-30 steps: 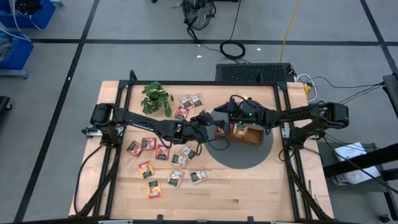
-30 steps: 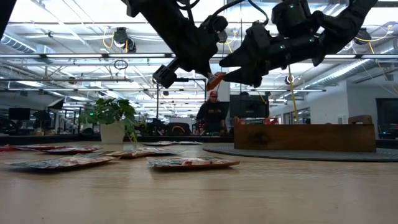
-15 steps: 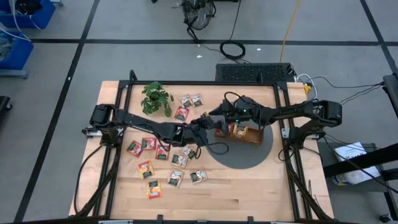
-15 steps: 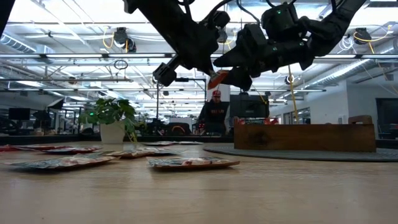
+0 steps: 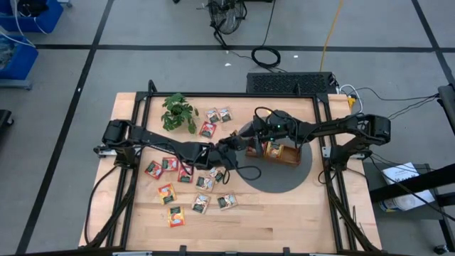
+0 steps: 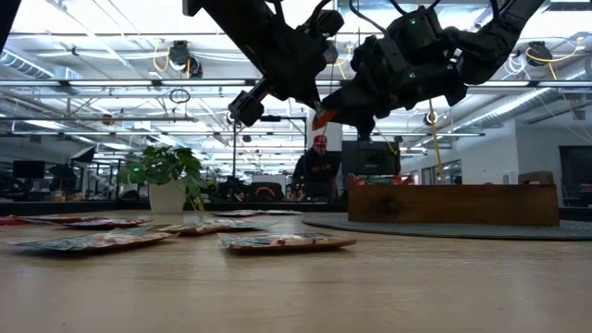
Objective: Pick & Place Tea
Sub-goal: Put the yellow tea bag into the middle section of the wooden organizer
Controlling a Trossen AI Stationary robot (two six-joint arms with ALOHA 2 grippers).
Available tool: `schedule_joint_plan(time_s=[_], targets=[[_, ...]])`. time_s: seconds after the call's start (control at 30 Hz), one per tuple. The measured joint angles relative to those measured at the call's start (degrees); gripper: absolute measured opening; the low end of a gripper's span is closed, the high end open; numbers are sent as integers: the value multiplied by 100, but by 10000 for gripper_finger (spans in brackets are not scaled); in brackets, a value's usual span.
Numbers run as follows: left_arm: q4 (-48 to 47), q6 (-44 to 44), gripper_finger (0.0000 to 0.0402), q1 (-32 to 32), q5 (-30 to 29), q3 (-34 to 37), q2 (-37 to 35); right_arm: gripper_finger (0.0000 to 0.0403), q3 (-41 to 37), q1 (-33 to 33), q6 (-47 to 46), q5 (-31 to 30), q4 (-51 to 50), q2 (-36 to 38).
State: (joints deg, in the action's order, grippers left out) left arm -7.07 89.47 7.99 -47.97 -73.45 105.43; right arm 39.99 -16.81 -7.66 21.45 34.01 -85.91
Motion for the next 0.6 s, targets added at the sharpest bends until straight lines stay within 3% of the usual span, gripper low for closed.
schedule_joint_plan(time_s=[0.23, 0.4, 0.6], targets=[[0, -16, 9, 2, 2, 0, 0, 14, -2, -9, 299, 110, -1, 0], [52, -403, 12, 4, 61, 1, 0, 8, -4, -10, 446, 279, -16, 2], [79, -1989, 24, 65, 209, 9, 0, 8, -9, -10, 557, 304, -169, 10]])
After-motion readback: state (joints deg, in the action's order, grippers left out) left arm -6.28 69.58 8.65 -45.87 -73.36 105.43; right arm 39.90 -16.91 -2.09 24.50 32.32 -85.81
